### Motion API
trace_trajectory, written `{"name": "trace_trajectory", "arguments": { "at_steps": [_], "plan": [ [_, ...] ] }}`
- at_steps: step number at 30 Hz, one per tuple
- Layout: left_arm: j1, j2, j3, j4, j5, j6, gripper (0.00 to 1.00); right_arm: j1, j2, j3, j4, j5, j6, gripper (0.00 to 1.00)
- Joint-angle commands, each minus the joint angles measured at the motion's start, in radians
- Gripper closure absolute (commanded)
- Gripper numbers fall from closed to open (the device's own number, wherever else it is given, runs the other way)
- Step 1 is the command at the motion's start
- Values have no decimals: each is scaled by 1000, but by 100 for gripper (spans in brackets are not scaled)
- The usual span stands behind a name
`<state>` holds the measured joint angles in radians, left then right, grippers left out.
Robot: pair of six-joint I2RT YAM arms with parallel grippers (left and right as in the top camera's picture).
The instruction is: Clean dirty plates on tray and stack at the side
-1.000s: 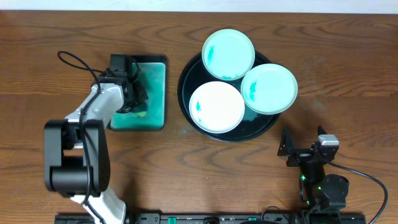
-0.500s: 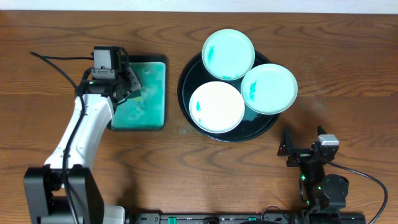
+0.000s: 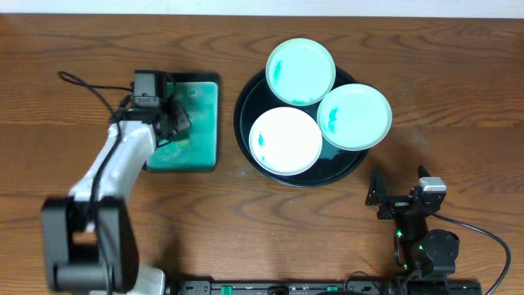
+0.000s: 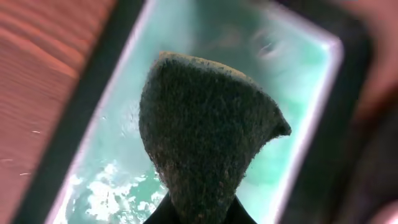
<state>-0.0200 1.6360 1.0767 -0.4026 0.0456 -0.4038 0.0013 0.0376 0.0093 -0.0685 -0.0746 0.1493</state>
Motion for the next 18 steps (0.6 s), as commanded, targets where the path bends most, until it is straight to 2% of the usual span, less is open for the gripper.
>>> {"name": "trace_trajectory", "arguments": {
  "at_steps": [1,5,10,14,18],
  "plan": [
    [2,-86,20,-6,-18,6,93,7,0,-4,-2,-4,7,1],
    [3,-28,2,-3,-97,6,93,7,0,-4,-2,-4,7,1],
    [3,71,-4,2,-103,55,93,7,0,-4,-2,-4,7,1],
    [2,40,3,-8,-93,55,93,7,0,-4,-2,-4,7,1],
    [2,-69,3,-13,-50,54,93,7,0,-4,-2,-4,7,1]
  ]
}}
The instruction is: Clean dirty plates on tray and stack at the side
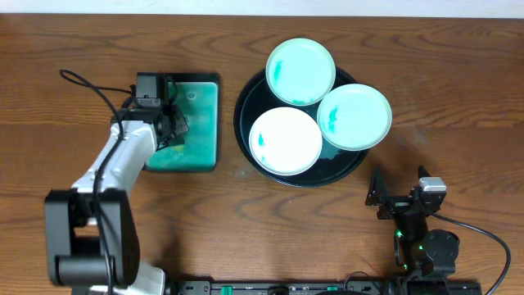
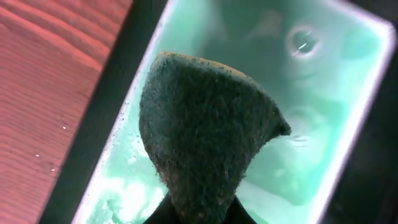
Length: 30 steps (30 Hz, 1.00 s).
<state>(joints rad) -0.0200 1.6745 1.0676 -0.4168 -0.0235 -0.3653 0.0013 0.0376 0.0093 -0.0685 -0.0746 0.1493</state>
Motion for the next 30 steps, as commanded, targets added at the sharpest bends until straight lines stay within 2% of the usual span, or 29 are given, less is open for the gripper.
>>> {"name": "trace_trajectory", "arguments": {
  "at_steps": [1,6,8,13,16,19,21,24,30],
  "plan": [
    [2,-140,12,-1,20,16,94,6,0,-4,-2,-4,7,1],
    [2,-254,12,-7,19,16,93,7,0,-4,12,2,12,1],
    [2,-256,11,-10,19,16,93,7,0,-4,20,-64,84,1],
    [1,-180,-16,-3,19,13,93,7,0,-3,60,-176,249,1],
    [2,-96,-18,14,19,15,93,7,0,-3,155,-185,355,1],
    [2,-53,-18,19,19,32,93,6,0,0,292,-244,362,1],
    [2,-57,-16,19,19,32,93,6,0,14,323,-252,358,1],
    [2,-89,-1,18,20,32,93,6,2,71,249,-252,317,1],
    [0,-226,8,30,64,53,93,6,119,263,-71,-252,171,1]
  ]
}}
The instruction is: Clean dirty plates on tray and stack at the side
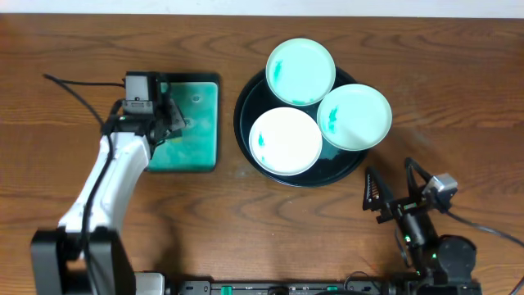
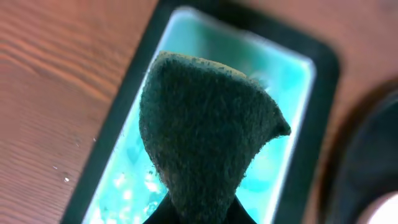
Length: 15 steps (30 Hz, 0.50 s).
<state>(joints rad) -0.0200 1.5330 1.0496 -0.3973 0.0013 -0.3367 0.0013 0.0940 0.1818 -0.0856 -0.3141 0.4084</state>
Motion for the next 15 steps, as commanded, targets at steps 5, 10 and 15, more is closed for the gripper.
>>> {"name": "trace_trajectory", "arguments": {
  "at_steps": [5,10,15],
  "plan": [
    [-18,-142,26,10,245,3,93,6,314,259,-200,-12,-199,1],
    [-138,-138,26,2,253,-46,93,6,643,505,-397,-39,-266,1],
    [-320,-106,26,42,204,-151,93,6,939,759,-581,-158,-316,1]
  ]
}}
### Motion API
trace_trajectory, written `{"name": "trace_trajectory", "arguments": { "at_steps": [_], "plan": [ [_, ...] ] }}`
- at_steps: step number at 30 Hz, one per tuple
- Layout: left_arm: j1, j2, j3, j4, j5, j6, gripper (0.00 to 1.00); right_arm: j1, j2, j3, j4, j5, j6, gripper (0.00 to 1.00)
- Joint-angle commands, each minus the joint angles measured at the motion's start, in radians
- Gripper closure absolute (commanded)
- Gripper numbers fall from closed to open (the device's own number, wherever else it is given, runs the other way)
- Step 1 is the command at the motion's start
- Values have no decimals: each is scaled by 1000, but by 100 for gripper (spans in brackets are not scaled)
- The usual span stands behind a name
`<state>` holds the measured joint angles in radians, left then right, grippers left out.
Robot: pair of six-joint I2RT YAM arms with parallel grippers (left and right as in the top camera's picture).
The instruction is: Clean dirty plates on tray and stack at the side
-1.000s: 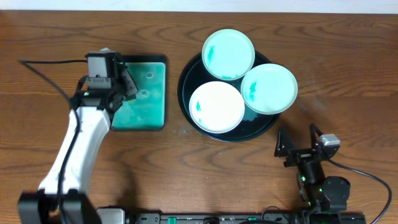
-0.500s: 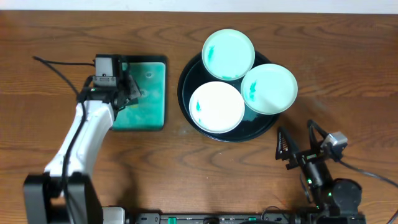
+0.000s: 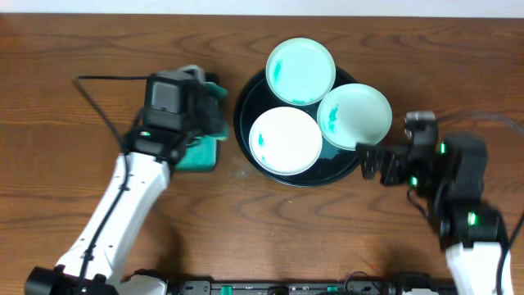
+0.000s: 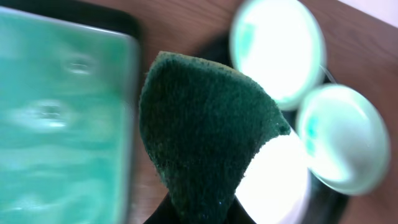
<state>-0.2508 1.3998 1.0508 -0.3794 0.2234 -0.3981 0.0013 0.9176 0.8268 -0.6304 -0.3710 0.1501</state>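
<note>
My left gripper [image 4: 199,214] is shut on a dark green sponge [image 4: 205,137], between the basin and the tray. From overhead the left gripper [image 3: 216,111] sits just left of the round dark tray [image 3: 242,105]. The tray carries a white plate [image 3: 285,140] with a teal smear and two teal plates [image 3: 300,71] [image 3: 354,115], also smeared. In the left wrist view the white plate [image 4: 283,180] lies right of the sponge. My right gripper [image 3: 373,161] is at the tray's right rim, below the right teal plate; its jaw state is unclear.
A black-rimmed basin of green soapy water [image 4: 62,124] lies left of the tray, mostly under my left arm in the overhead view [image 3: 201,156]. Cables trail across the table at the far left and far right.
My left gripper, still holding the sponge, has moved from over the basin rightward to the tray's left edge. My right arm has moved from the table's front edge up to the tray's right rim.
My left gripper held the sponge low over the soapy basin at the first two moments, with the right arm parked at the front. Then the sponge was higher above the basin and the right arm had shifted. Now both grippers flank the tray.
</note>
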Motion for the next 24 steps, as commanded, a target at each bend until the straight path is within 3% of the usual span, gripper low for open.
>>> {"name": "trace_trajectory", "arguments": {
  "at_steps": [1,7,8,12,17,24],
  "plan": [
    [-120,43,25,42,-49,-117,93,6,149,132,-36,-142,-57,1],
    [-247,193,25,205,-86,-158,93,7,279,140,-6,-318,-42,2],
    [-262,223,25,232,-86,-162,93,8,295,140,-7,-317,-30,7],
    [-290,334,25,314,-86,-187,93,29,367,140,-14,-277,14,46],
    [-301,430,25,336,-85,-270,93,94,449,140,-15,-121,61,55],
    [-312,468,25,352,-85,-270,93,211,603,140,62,-18,139,51]
  ]
}}
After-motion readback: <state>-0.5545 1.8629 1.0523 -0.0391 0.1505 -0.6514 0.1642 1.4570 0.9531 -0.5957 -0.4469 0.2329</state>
